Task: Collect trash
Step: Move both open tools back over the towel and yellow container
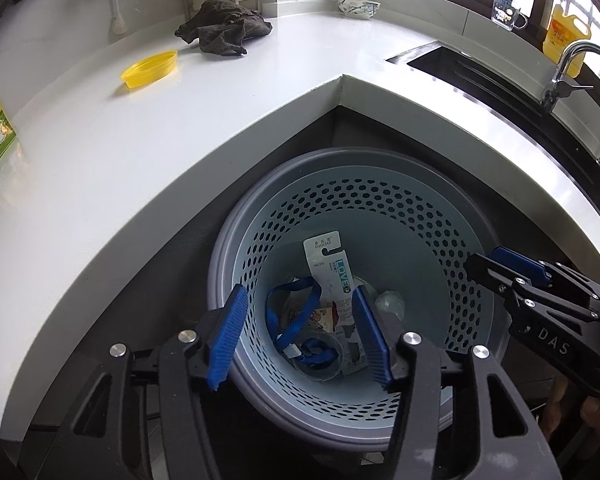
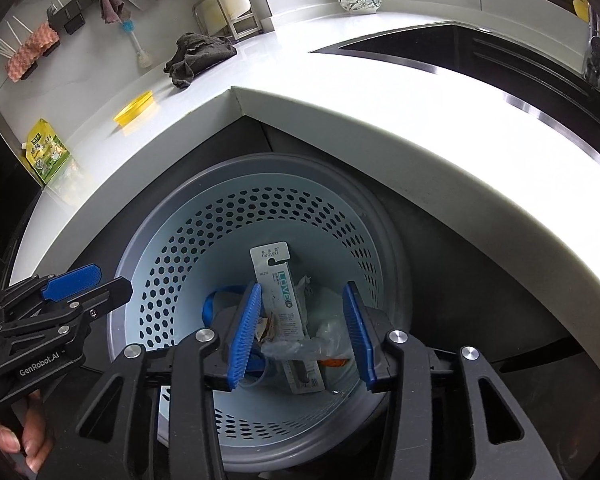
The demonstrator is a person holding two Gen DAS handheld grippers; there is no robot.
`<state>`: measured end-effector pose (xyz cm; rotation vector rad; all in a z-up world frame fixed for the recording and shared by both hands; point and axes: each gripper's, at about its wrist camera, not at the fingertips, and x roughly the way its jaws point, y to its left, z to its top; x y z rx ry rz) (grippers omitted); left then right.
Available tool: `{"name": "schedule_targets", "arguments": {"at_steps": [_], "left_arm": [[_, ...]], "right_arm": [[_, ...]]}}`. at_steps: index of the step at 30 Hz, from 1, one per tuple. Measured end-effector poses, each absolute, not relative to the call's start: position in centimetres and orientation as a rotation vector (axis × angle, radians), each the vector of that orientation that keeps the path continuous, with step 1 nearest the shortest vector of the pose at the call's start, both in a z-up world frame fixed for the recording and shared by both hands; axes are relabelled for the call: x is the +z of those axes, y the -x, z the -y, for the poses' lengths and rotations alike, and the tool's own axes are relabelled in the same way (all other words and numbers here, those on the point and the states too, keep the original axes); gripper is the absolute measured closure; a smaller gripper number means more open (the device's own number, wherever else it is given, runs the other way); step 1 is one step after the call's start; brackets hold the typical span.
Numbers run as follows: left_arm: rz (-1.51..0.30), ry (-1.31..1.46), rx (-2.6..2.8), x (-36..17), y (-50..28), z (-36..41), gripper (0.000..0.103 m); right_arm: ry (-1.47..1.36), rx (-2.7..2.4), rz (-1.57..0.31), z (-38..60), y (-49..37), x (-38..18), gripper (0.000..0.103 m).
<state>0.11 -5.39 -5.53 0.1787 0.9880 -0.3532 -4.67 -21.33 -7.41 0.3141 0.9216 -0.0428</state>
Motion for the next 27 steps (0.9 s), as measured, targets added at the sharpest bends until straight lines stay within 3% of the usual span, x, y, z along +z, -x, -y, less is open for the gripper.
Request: {"name": "schedule_targets", "arguments": {"at_steps": [10, 18, 27], "left_arm": [[-0.981, -0.181, -0.343, -5.3, 0.0, 5.3, 0.042], [-0.968, -0.161, -0.319, -4.9, 0.0, 4.7, 0.025], [-0.951, -0.15, -0.308, -4.3, 0.1, 4.4, 0.018]], "right_arm": [[-0.323, -0.046, -0.919, 21.5, 4.8, -7.3, 0.05], [-0.335, -0.061, -0.88, 21.6, 5.2, -6.8, 0.043], [-0.312, -0.07, -0.837, 21.4, 5.7, -6.3, 0.039]]}}
